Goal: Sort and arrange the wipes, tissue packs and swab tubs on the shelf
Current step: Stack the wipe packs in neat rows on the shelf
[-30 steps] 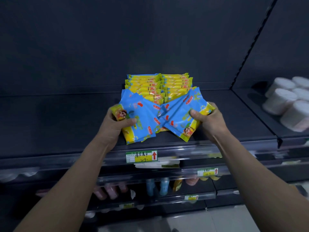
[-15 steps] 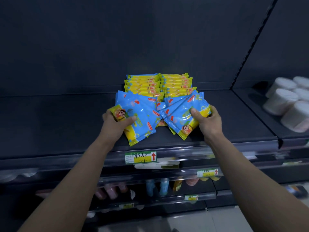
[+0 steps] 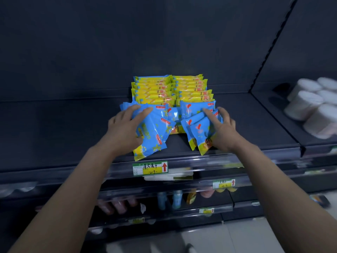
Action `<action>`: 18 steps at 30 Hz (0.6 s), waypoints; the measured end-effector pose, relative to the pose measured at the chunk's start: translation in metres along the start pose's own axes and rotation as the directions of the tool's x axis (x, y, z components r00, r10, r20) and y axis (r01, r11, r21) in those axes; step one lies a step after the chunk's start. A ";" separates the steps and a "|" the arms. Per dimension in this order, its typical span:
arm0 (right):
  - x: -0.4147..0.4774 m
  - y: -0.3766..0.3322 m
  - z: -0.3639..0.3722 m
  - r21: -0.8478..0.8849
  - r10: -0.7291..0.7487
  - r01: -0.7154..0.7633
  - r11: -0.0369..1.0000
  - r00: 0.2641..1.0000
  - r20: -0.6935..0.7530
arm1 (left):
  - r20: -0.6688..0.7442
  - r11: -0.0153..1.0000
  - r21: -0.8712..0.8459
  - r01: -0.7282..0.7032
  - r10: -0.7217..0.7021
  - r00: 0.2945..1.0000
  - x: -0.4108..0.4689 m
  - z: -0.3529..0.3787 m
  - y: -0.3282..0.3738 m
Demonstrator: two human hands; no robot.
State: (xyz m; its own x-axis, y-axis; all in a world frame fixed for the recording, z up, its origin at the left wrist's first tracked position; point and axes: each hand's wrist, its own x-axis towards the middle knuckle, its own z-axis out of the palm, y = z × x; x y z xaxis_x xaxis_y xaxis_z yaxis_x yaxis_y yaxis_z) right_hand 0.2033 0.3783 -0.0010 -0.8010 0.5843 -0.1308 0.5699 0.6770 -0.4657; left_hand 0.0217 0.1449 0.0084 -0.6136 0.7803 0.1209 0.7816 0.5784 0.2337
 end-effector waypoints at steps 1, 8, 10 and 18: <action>0.000 0.000 -0.005 -0.032 -0.003 0.003 0.999 1.000 0.027 | 0.043 0.999 0.039 0.005 -0.006 0.999 0.002 -0.004 0.001; 0.011 -0.022 -0.008 -0.321 -0.175 0.114 0.940 0.970 -0.170 | -0.116 0.999 0.002 0.046 -0.046 0.992 0.010 -0.015 0.001; 0.015 -0.028 -0.008 -0.320 -0.168 0.117 0.940 0.976 -0.137 | -0.082 0.995 -0.080 0.056 -0.062 0.995 0.012 -0.014 -0.006; 0.033 -0.032 -0.018 -0.208 -0.061 0.095 0.973 0.984 0.168 | 0.246 0.899 -0.375 0.227 -0.140 0.959 0.029 -0.008 -0.026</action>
State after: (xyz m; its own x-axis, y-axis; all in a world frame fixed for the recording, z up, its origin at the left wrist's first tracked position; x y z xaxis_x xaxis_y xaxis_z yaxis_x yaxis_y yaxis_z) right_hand 0.1616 0.3837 0.0253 -0.8534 0.4587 -0.2476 0.5165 0.8081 -0.2833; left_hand -0.0178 0.1508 0.0132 -0.6704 0.7259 -0.1539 0.5208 0.6080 0.5992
